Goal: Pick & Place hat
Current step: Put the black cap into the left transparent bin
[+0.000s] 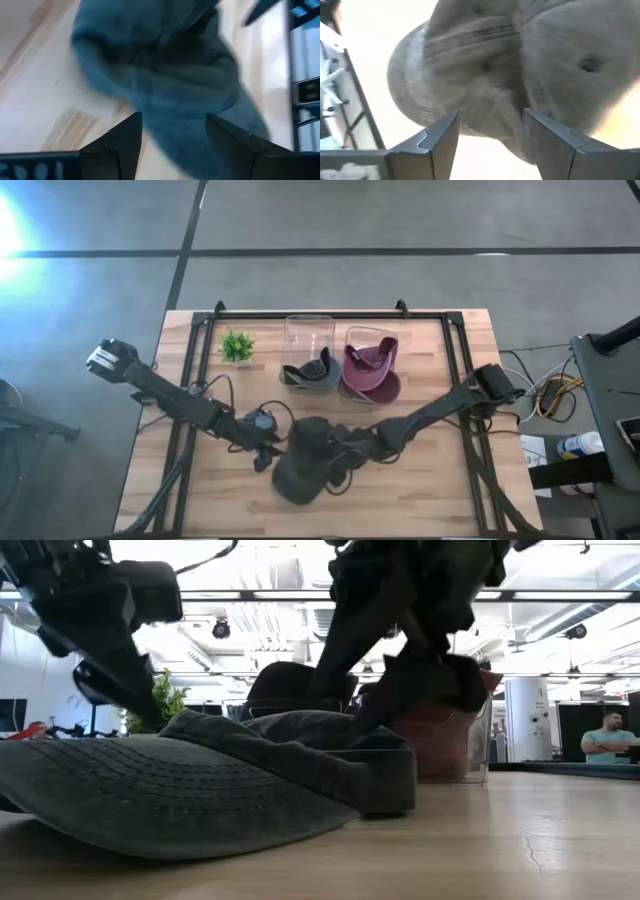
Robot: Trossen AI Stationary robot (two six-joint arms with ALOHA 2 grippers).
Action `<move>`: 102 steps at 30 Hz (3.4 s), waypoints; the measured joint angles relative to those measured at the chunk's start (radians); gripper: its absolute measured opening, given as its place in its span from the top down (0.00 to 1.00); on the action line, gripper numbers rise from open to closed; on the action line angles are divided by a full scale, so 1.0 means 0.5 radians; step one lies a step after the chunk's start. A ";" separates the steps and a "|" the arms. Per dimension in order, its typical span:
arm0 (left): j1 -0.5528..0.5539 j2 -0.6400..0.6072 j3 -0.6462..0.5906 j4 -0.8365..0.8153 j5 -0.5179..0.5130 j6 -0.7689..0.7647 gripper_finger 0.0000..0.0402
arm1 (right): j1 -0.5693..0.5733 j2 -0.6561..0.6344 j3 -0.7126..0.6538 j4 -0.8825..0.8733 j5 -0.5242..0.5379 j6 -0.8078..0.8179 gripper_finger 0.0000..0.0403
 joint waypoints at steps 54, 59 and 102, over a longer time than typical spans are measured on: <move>0.002 0.801 0.019 1.021 0.301 0.050 0.48 | -0.091 -0.234 -0.658 0.606 0.087 0.362 0.47; 0.004 0.829 0.046 1.018 0.173 0.104 0.48 | -0.101 -0.234 -0.657 0.584 0.073 0.249 0.62; -0.171 -0.179 0.065 0.182 -0.516 0.426 0.48 | 0.589 0.635 1.371 -1.717 0.715 -1.680 0.90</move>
